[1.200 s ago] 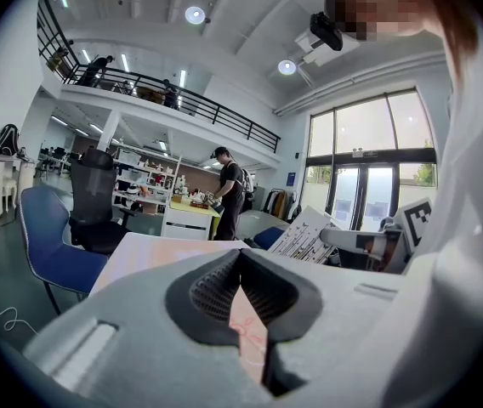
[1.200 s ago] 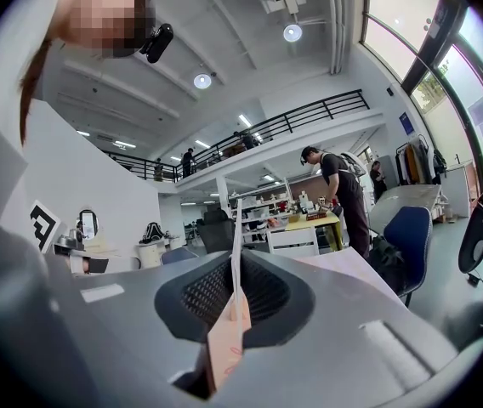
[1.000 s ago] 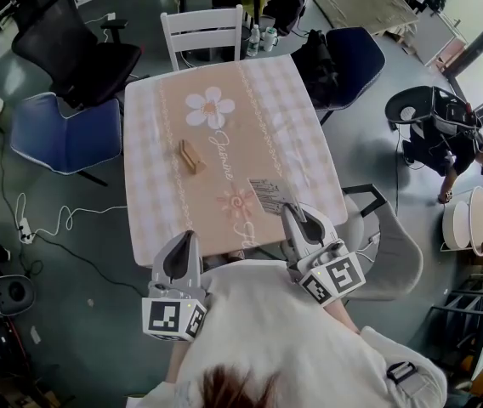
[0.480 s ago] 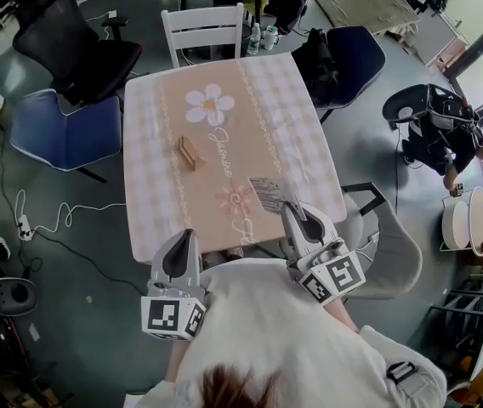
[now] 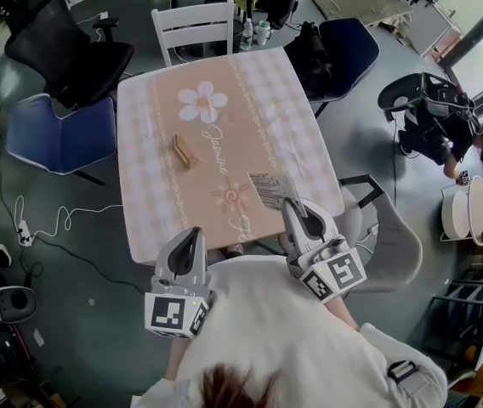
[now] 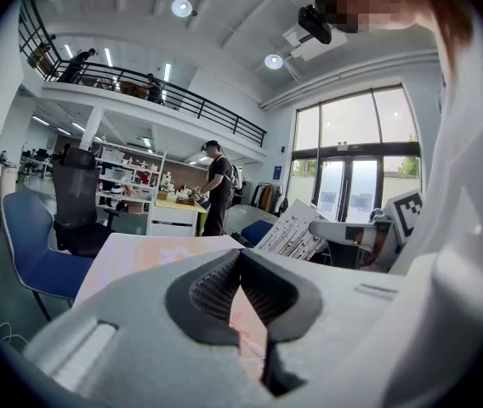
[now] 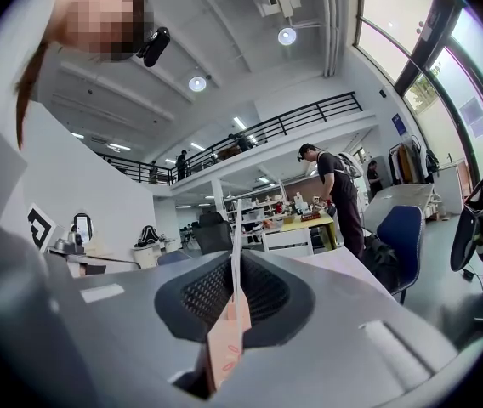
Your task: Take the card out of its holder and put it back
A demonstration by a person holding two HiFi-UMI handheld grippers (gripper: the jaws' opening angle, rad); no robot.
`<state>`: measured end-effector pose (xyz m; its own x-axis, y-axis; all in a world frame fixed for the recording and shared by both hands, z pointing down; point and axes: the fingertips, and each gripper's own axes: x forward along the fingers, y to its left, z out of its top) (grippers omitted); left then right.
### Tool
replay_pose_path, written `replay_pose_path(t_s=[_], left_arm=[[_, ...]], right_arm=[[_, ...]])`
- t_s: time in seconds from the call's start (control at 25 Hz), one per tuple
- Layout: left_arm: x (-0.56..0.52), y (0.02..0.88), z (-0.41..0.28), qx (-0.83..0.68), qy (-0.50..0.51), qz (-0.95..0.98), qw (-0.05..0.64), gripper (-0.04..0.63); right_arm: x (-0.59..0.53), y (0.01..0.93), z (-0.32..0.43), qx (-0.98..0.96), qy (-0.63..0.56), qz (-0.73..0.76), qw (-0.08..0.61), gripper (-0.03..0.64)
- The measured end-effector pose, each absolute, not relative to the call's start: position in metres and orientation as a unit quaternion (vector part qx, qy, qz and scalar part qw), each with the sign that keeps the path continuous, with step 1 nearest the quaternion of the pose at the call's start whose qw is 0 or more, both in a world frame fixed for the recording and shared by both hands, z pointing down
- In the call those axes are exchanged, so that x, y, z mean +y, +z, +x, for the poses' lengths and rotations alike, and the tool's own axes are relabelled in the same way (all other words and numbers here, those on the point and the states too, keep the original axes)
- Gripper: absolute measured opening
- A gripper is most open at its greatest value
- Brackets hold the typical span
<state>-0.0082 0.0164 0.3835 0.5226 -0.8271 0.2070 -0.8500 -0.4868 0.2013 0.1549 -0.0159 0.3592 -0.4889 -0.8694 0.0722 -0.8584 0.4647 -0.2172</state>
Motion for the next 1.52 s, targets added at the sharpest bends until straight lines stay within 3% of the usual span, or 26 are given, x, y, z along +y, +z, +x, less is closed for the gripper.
replay_pose_path(t_s=[0.6,1.52], left_arm=[[0.013,0.392,-0.043,-0.528,0.011,0.829,0.182,0.0],[-0.038,0.391,-0.132,-0.546,-0.003,0.815,0.194,0.0]], right_arm=[[-0.019,0.365,0.145,0.854,-0.126,-0.504,0.007,0.015],[-0.09,0.366,0.084,0.836,-0.13,-0.533,-0.001,0.015]])
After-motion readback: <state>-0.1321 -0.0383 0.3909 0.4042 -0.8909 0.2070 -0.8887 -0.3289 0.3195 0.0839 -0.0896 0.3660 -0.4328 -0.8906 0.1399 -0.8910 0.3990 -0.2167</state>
